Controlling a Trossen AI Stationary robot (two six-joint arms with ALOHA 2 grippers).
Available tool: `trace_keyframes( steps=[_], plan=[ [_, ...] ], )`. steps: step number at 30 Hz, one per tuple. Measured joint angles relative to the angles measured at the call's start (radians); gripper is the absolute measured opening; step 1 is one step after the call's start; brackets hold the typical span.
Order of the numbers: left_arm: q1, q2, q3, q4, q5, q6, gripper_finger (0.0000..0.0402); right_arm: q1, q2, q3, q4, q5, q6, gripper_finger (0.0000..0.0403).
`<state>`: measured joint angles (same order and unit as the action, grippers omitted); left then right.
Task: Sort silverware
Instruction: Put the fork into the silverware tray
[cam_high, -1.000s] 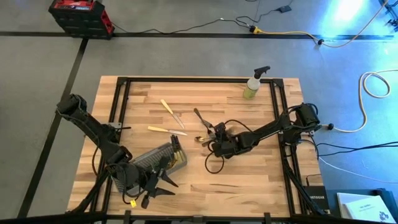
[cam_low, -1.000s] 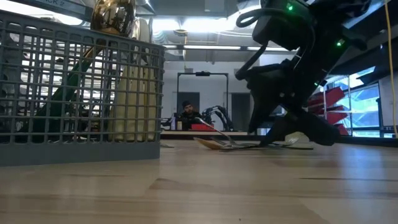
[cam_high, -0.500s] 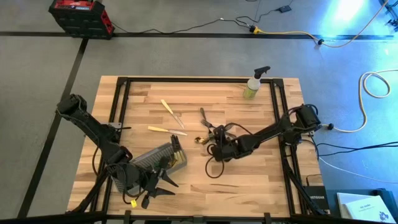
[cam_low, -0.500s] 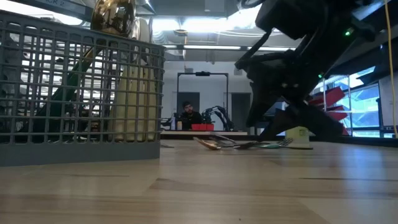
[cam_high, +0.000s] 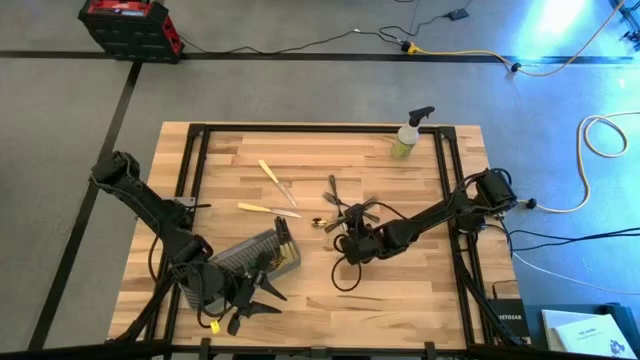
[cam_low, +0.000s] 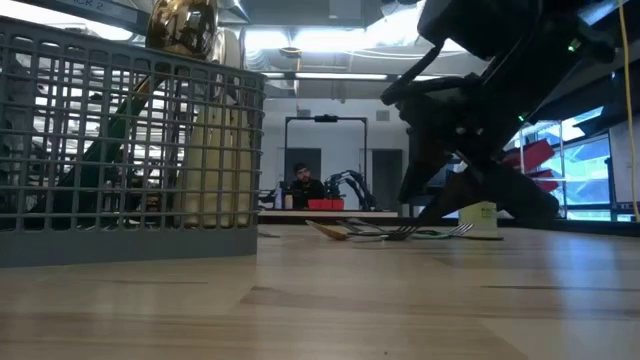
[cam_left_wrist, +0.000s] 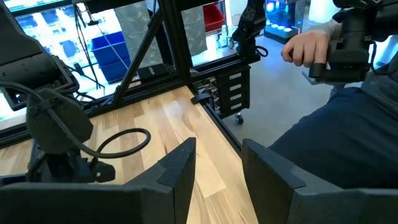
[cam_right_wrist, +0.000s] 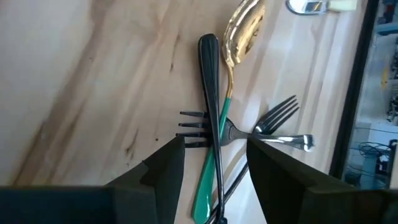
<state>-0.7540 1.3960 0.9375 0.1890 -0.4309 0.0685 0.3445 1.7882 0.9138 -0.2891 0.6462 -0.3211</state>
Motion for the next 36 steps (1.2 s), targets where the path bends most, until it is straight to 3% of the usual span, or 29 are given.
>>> trace_keyframes(
  steps=[9, 20, 29, 36],
  plan=[
    [0.000, 0.000, 0.000, -0.007, 0.000, 0.003, 0.0115, 0.046, -0.036, 0.043, -0.082, 0.044, 0.056, 0.0159],
    [0.000, 0.000, 0.000, -0.011, 0.000, -0.003, 0.0115, 0.088, -0.053, -0.001, 0.009, 0.035, 0.211, 0.0158],
    [-0.002, 0.000, 0.000, -0.022, 0.000, -0.004, 0.0115, 0.064, -0.040, -0.064, 0.100, 0.067, 0.193, 0.0113],
    [-0.002, 0.000, 0.000, -0.023, 0.000, -0.007, 0.0115, 0.019, -0.035, -0.077, 0.159, -0.066, 0.178, 0.0096]
  ],
)
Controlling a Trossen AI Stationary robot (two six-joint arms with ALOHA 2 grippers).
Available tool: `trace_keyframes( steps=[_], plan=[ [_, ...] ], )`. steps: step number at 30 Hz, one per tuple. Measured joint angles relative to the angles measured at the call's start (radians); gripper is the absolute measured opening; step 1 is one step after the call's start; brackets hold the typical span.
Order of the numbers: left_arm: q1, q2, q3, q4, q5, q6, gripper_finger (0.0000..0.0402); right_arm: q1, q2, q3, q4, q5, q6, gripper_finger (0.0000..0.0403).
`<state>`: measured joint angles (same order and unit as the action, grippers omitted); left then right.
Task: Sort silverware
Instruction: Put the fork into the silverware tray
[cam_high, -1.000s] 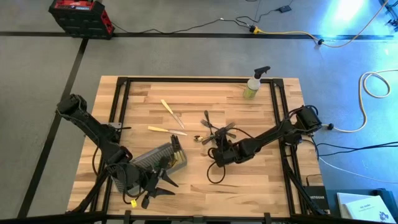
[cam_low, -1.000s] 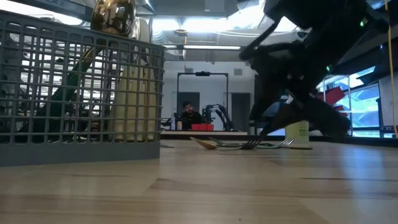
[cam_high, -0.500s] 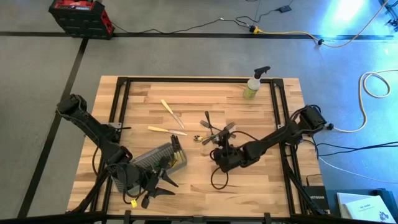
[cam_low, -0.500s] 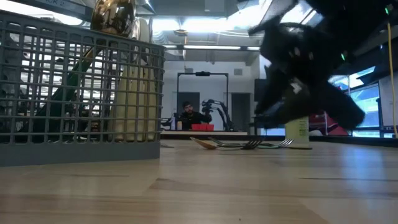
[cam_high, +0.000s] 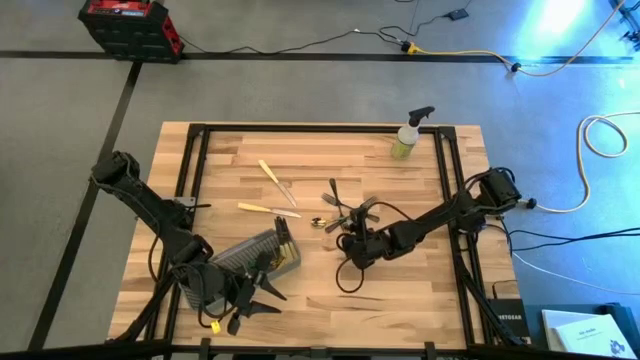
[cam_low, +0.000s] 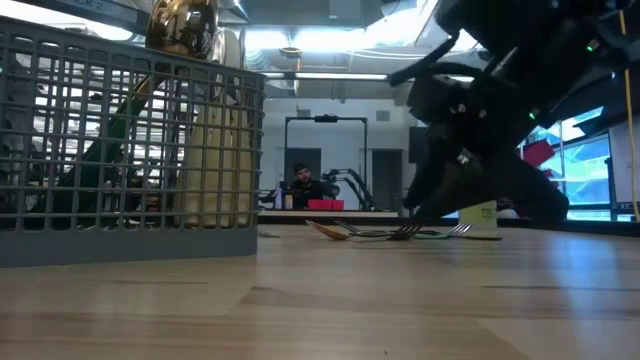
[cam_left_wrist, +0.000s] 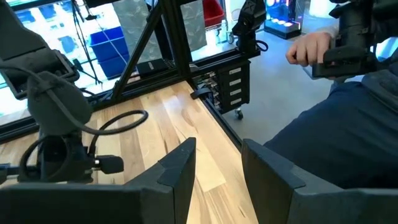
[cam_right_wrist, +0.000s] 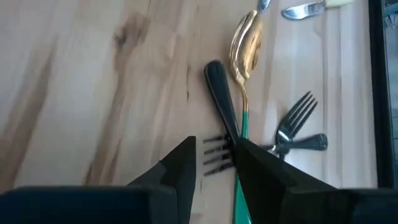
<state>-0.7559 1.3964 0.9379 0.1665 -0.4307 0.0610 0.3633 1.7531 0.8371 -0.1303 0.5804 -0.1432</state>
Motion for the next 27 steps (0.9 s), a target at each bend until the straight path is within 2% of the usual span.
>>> trace_keyframes(
  steps=[22, 27],
  plan=[
    [-0.004, 0.000, 0.000, -0.008, 0.000, -0.006, 0.0115, -0.037, 0.004, -0.016, 0.028, -0.007, -0.012, 0.0096],
    [-0.004, 0.000, 0.000, -0.008, 0.000, -0.007, 0.0115, -0.044, 0.056, -0.016, 0.058, 0.001, -0.048, 0.0096]
  ],
)
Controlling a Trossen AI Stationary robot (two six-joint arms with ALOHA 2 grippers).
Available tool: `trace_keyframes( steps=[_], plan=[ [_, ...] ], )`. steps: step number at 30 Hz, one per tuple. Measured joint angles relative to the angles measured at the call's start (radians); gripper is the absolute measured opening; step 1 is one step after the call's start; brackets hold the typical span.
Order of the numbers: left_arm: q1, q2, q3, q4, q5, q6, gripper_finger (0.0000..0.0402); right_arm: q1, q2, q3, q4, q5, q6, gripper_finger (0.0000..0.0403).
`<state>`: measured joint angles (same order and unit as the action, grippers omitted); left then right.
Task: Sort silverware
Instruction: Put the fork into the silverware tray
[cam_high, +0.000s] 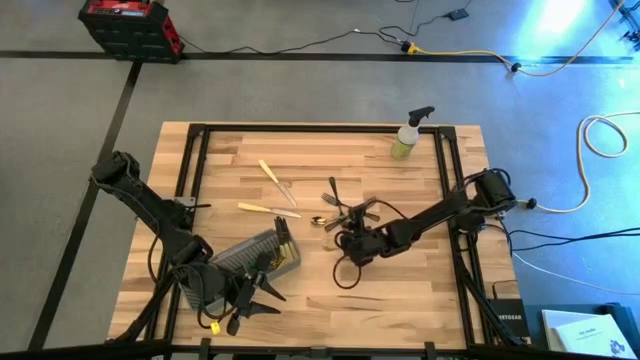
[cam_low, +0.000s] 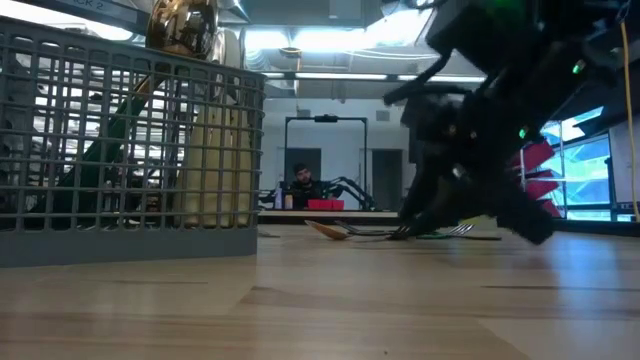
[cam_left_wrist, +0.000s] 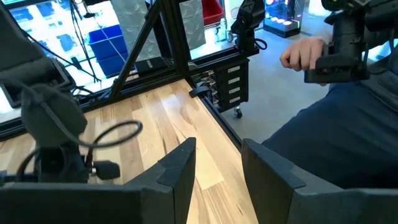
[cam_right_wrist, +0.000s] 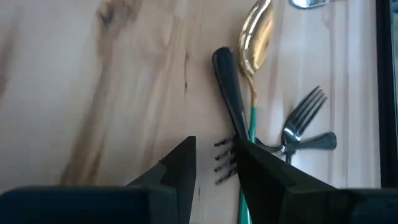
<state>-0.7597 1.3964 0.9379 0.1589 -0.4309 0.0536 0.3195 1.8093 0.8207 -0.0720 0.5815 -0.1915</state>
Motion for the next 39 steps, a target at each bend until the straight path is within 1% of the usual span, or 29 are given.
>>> trace_keyframes(
  steps=[2, 4, 9, 13, 15, 18, 20, 22, 24, 25, 28, 31, 33, 35, 39],
  plan=[
    [0.000, 0.000, 0.000, -0.001, 0.000, -0.001, 0.0115, 0.000, 0.023, 0.001, 0.025, 0.007, -0.023, 0.0089],
    [0.000, 0.000, 0.000, 0.000, 0.000, -0.001, 0.0115, 0.001, 0.034, 0.003, 0.040, 0.022, -0.038, 0.0074],
    [0.000, 0.000, 0.000, 0.004, -0.009, 0.005, 0.0115, 0.002, 0.030, 0.002, 0.046, 0.034, -0.038, 0.0012],
    [-0.009, -0.003, 0.000, 0.012, -0.072, 0.011, 0.0115, 0.003, 0.030, 0.006, 0.035, 0.050, -0.021, 0.0010],
    [-0.026, -0.023, 0.008, -0.013, -0.139, 0.022, 0.0115, 0.005, 0.028, 0.026, -0.008, 0.056, 0.007, 0.0005],
    [-0.071, -0.100, 0.051, -0.073, -0.312, 0.006, 0.0115, 0.021, 0.004, 0.071, -0.105, 0.047, 0.065, 0.0003],
    [-0.107, -0.165, 0.075, -0.132, -0.413, -0.050, 0.0115, 0.038, -0.030, 0.107, -0.164, 0.021, 0.103, 0.0001],
    [-0.142, -0.227, 0.089, -0.217, -0.447, -0.149, 0.0115, 0.059, -0.067, 0.137, -0.217, -0.022, 0.149, 0.0001],
    [-0.177, -0.285, 0.106, -0.315, -0.440, -0.244, 0.0115, 0.078, -0.113, 0.160, -0.265, -0.069, 0.188, 0.0000],
    [-0.191, -0.312, 0.120, -0.378, -0.410, -0.287, 0.0115, 0.086, -0.138, 0.169, -0.279, -0.092, 0.208, 0.0000],
    [-0.208, -0.374, 0.189, -0.627, -0.203, -0.452, 0.0115, 0.095, -0.221, 0.182, -0.294, -0.164, 0.259, 0.0000],
    [-0.207, -0.404, 0.267, -0.817, -0.042, -0.623, 0.0115, 0.095, -0.295, 0.182, -0.304, -0.210, 0.282, 0.0001],
    [-0.211, -0.410, 0.313, -0.886, 0.065, -0.680, 0.0115, 0.094, -0.337, 0.182, -0.303, -0.231, 0.292, 0.0001],
    [-0.221, -0.409, 0.344, -0.938, 0.136, -0.752, 0.0115, 0.095, -0.373, 0.182, -0.300, -0.236, 0.294, 0.0001],
    [-0.248, -0.392, 0.343, -0.971, 0.302, -0.990, 0.0115, 0.095, -0.424, 0.182, -0.299, -0.238, 0.319, 0.0001]
  ],
)
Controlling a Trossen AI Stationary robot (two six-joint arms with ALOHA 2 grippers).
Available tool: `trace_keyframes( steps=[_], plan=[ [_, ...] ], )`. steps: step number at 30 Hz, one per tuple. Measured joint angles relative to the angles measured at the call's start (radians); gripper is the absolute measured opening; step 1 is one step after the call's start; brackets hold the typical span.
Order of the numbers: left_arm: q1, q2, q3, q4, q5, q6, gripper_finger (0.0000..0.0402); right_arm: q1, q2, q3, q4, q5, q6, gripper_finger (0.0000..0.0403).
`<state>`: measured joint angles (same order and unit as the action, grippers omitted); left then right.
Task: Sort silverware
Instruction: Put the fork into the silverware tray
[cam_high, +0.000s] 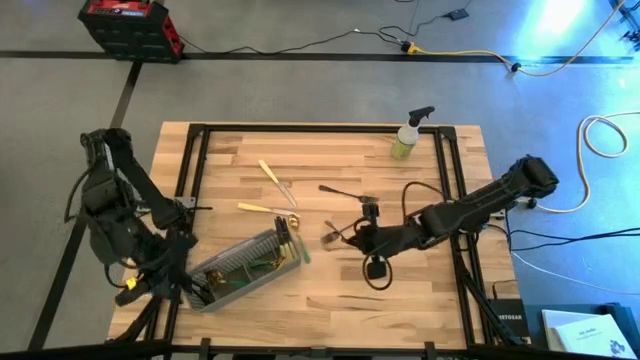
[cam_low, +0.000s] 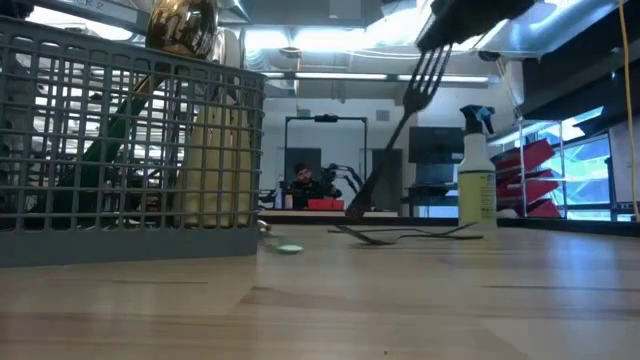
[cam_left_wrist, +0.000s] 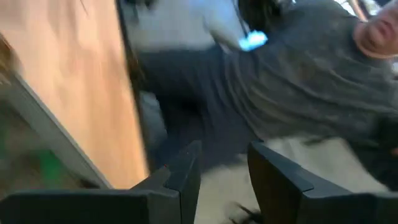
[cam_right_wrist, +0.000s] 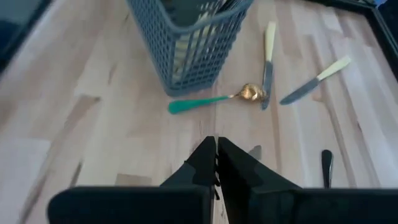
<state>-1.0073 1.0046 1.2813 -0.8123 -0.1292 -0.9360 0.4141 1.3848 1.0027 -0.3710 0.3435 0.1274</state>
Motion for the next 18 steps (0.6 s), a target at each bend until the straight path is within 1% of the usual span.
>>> trace_keyframes(
  steps=[3, 6, 11, 14, 18],
  plan=[
    [-0.009, 0.036, -0.029, -0.011, 0.090, -0.220, 0.0115, 0.000, -0.021, 0.000, 0.001, 0.000, 0.018, 0.0001],
    [-0.018, 0.103, -0.048, -0.002, 0.208, -0.424, 0.0115, 0.000, -0.024, 0.000, 0.000, -0.001, 0.034, 0.0000],
    [-0.053, 0.225, -0.051, 0.114, 0.311, -0.517, 0.0115, 0.000, -0.024, 0.000, 0.003, -0.007, 0.056, 0.0000],
    [-0.058, 0.294, -0.051, 0.111, 0.360, -0.604, 0.0115, 0.000, -0.024, 0.000, 0.016, -0.004, 0.072, 0.0000],
    [-0.055, 0.380, -0.051, 0.086, 0.413, -0.586, 0.0115, -0.002, -0.024, 0.000, 0.027, 0.013, 0.099, 0.0000]
  ],
)
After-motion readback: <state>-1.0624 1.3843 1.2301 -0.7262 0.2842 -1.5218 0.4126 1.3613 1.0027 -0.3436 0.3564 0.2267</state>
